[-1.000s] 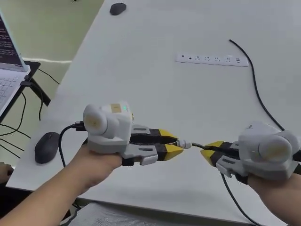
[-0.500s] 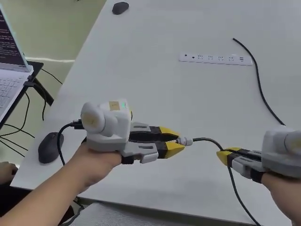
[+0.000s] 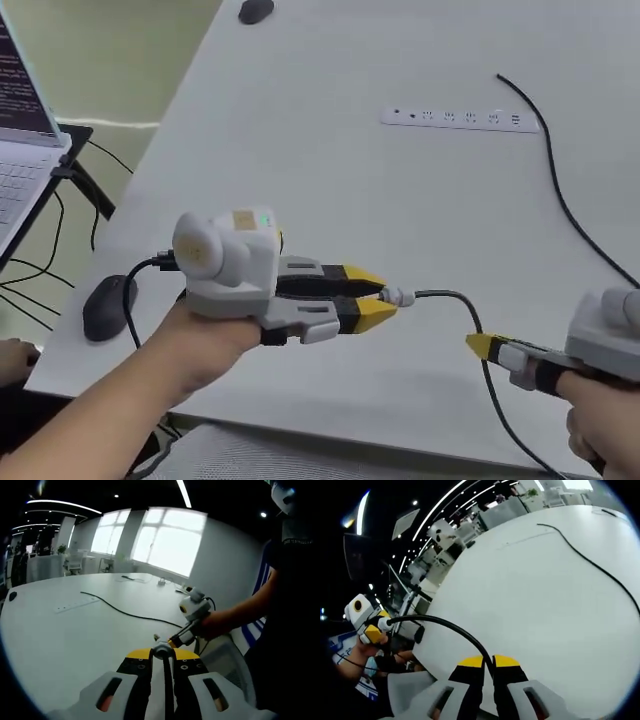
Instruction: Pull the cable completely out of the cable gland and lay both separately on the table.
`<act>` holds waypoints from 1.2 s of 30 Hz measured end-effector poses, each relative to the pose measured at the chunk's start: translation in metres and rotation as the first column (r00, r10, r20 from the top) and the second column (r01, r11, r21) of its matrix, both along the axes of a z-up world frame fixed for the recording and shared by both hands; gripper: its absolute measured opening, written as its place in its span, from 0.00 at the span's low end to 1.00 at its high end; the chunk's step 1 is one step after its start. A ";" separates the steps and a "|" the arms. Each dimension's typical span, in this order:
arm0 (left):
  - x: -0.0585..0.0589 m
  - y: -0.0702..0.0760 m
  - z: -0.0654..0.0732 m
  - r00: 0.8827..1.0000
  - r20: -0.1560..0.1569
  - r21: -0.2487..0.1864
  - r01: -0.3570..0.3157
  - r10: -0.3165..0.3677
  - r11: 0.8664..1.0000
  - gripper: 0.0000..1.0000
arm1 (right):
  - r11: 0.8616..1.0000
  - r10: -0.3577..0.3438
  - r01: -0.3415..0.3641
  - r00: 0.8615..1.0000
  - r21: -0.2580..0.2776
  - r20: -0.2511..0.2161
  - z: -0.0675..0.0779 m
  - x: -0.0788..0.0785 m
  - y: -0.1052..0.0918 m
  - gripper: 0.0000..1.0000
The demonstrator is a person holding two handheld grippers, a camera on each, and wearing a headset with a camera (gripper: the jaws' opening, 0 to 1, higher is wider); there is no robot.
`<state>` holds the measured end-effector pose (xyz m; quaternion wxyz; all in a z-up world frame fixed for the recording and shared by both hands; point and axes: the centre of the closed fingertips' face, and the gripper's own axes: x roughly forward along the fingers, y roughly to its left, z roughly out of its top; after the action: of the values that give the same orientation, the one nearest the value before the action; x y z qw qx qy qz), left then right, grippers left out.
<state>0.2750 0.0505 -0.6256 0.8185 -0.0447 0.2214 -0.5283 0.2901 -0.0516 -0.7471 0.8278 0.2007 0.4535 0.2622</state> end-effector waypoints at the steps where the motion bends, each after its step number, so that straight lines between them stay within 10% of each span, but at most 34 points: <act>1: 0.000 0.000 0.000 1.000 0.001 0.001 0.000 0.000 1.000 0.15 | 1.000 0.000 0.000 1.000 -0.001 0.000 0.000 0.000 0.000 0.00; 14: -0.002 0.003 -0.001 1.000 -0.007 0.000 -0.005 0.005 1.000 0.15 | 0.999 0.039 -0.038 0.998 -0.021 0.042 0.004 0.002 0.000 0.02; 26: -0.001 0.005 0.001 1.000 -0.022 -0.006 -0.006 0.006 1.000 0.15 | 0.973 0.194 -0.171 0.970 -0.152 0.147 0.009 0.005 -0.002 0.08; 31: -0.001 0.003 0.001 1.000 -0.023 -0.005 0.003 -0.003 1.000 0.15 | 0.926 0.331 -0.259 0.906 -0.273 0.264 0.024 0.016 -0.006 0.21; 36: -0.004 0.002 -0.001 0.999 -0.031 0.002 0.018 -0.018 1.000 0.15 | 0.873 0.464 -0.324 0.782 -0.364 0.416 0.063 0.023 0.010 0.30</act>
<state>0.2714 0.0521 -0.6270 0.8102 -0.0500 0.2348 -0.5347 0.3133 -0.0421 -0.6841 0.8605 -0.0886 0.2918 0.4082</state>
